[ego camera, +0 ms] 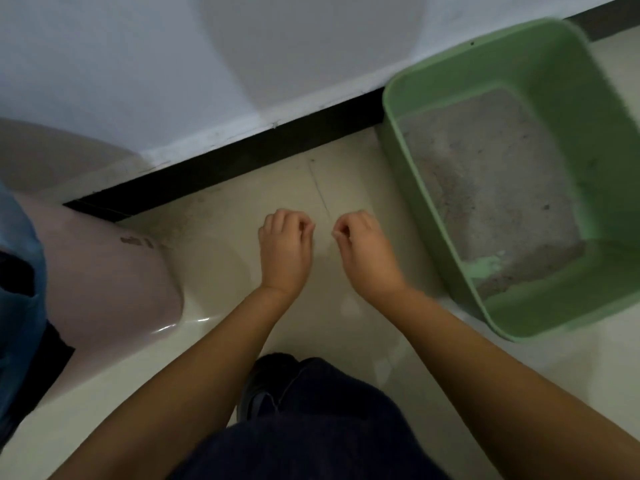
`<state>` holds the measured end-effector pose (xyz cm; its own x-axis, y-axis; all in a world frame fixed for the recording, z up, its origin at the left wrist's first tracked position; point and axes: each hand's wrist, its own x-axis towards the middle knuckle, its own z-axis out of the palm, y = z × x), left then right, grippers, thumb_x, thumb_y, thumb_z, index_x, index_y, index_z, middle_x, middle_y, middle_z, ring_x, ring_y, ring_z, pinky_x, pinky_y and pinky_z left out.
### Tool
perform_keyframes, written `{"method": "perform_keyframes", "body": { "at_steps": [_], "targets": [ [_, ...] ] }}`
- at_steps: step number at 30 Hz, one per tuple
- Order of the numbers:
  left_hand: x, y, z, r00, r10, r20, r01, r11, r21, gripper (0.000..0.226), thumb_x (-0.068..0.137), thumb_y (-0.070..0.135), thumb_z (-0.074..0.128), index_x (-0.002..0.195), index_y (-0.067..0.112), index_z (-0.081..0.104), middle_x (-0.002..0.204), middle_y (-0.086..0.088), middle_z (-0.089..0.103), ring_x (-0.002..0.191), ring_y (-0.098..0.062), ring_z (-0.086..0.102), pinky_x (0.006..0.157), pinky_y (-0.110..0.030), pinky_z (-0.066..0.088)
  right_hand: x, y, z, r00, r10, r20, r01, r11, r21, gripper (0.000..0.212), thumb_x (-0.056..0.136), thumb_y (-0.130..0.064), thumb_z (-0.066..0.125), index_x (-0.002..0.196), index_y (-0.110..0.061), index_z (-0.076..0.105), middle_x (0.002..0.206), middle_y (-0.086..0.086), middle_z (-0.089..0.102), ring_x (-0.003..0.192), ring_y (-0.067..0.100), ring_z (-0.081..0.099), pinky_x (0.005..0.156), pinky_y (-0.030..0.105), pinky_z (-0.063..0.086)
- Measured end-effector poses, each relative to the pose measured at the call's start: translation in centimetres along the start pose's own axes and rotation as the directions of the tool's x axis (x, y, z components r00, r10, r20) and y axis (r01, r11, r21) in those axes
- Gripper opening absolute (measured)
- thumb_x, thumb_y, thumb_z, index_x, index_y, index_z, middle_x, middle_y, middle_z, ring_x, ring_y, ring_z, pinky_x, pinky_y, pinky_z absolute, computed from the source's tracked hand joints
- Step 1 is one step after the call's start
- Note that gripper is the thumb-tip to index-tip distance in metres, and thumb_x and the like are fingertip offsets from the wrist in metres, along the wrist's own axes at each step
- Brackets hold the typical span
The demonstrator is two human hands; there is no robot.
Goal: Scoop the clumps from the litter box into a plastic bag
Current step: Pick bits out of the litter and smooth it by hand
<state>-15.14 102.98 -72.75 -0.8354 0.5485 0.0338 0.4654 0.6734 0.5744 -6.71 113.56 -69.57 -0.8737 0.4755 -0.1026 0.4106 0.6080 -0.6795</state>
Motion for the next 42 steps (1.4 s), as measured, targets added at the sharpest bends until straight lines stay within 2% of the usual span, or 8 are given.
{"method": "perform_keyframes", "body": {
  "at_steps": [6,10,17,22,27,31,36,42],
  "targets": [
    [4.9,13.3,0.1,0.854,0.507,-0.113,-0.520,0.837,-0.172,0.021,0.089,0.020,0.048,0.080,0.003,0.058,0.080,-0.015,0.057,0.076,-0.030,0.052,0.072,-0.035,0.036,-2.3,4.6,-12.8,0.886,0.102,-0.452,-0.081,0.995,0.066,0.008,0.093,-0.006,0.047,0.091,-0.002,0.053,0.084,0.010,0.058,0.075,0.024,0.053,0.070,0.031,0.039],
    [4.7,16.9,3.5,0.651,0.742,0.160,-0.742,0.667,-0.074,0.019,0.085,0.019,0.046,0.079,0.006,0.058,0.078,-0.015,0.059,0.072,-0.033,0.057,0.066,-0.034,0.029,-4.3,11.5,-17.2,0.925,0.348,-0.152,-0.371,0.913,-0.168,0.011,0.094,-0.010,0.042,0.103,-0.008,0.048,0.097,0.012,0.067,0.089,0.033,0.060,0.075,0.041,0.049],
    [2.3,19.0,5.1,0.521,0.614,0.593,-0.800,0.593,0.089,0.018,0.094,0.030,0.051,0.082,0.017,0.047,0.096,-0.010,0.056,0.098,-0.029,0.051,0.078,-0.037,0.033,-6.9,15.6,-23.7,0.965,0.259,-0.039,-0.249,0.859,-0.448,0.021,0.096,-0.020,0.044,0.097,-0.006,0.060,0.093,0.015,0.069,0.087,0.032,0.062,0.077,0.042,0.051],
    [-0.6,24.4,3.3,0.162,0.849,0.502,-0.965,0.243,-0.099,0.034,0.090,0.032,0.039,0.070,0.012,0.059,0.069,-0.007,0.061,0.063,-0.027,0.060,0.054,-0.031,0.046,-9.3,17.6,-30.7,0.985,-0.149,0.089,0.173,0.833,-0.526,0.024,0.089,-0.014,0.038,0.094,-0.008,0.061,0.088,0.011,0.067,0.075,0.031,0.061,0.066,0.035,0.047],
    [-7.8,24.9,2.4,-0.023,0.755,0.656,-0.908,0.258,-0.330,0.037,0.092,0.033,0.027,0.086,0.011,0.055,0.079,-0.012,0.062,0.064,-0.031,0.059,0.052,-0.033,0.048,-16.0,19.9,-30.1,0.769,-0.411,0.490,0.613,0.692,-0.382,0.022,0.079,-0.023,0.041,0.079,-0.018,0.063,0.067,0.000,0.063,0.049,0.022,0.057,0.043,0.023,0.043],
    [-12.8,20.9,6.2,0.149,0.553,0.820,-0.845,0.501,-0.184,0.051,0.089,0.039,0.013,0.098,0.011,0.055,0.094,-0.012,0.061,0.085,-0.032,0.060,0.069,-0.036,0.048,-19.4,26.0,-23.5,0.858,-0.266,0.440,0.431,0.839,-0.332,0.017,0.086,-0.016,0.051,0.097,-0.017,0.065,0.090,0.003,0.066,0.078,0.022,0.066,0.057,0.022,0.048],
    [-16.1,18.6,12.6,0.832,0.230,0.505,-0.297,0.953,0.057,0.051,0.082,0.035,0.027,0.101,0.006,0.065,0.093,-0.016,0.068,0.085,-0.034,0.063,0.073,-0.038,0.052,-20.0,30.0,-17.1,0.981,0.056,0.186,-0.012,0.973,-0.229,0.027,0.087,-0.012,0.062,0.113,-0.003,0.061,0.108,0.018,0.058,0.100,0.035,0.055,0.087,0.039,0.046],
    [-18.2,22.7,16.1,0.883,0.189,0.429,-0.231,0.972,0.047,0.036,0.081,0.031,0.039,0.096,0.012,0.065,0.089,-0.007,0.067,0.084,-0.031,0.061,0.073,-0.037,0.046,-20.1,30.4,-14.9,1.000,0.030,-0.008,-0.031,0.980,-0.199,0.013,0.080,-0.013,0.065,0.091,-0.005,0.068,0.086,0.016,0.062,0.077,0.037,0.058,0.071,0.040,0.050]
  ]
}}
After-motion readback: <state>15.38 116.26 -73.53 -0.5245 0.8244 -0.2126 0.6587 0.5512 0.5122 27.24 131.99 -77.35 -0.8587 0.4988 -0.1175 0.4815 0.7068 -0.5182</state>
